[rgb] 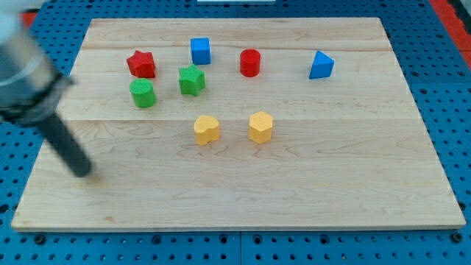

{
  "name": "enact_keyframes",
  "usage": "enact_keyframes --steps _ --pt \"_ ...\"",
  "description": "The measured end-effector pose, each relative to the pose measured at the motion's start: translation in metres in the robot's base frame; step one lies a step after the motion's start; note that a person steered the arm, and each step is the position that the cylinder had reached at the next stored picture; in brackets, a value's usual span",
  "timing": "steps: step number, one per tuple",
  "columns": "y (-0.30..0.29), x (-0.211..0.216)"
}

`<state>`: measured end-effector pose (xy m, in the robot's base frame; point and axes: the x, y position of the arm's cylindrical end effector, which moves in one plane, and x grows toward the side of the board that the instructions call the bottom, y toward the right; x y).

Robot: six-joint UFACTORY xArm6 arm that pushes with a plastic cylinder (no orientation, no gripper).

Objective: Point at the blue triangle

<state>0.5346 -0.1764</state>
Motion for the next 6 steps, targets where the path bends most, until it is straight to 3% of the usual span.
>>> enact_keyframes --steps 1,3,6 --pt "0.128 -0.010" --pt "0.300 -0.056" --pt "0.332 -0.173"
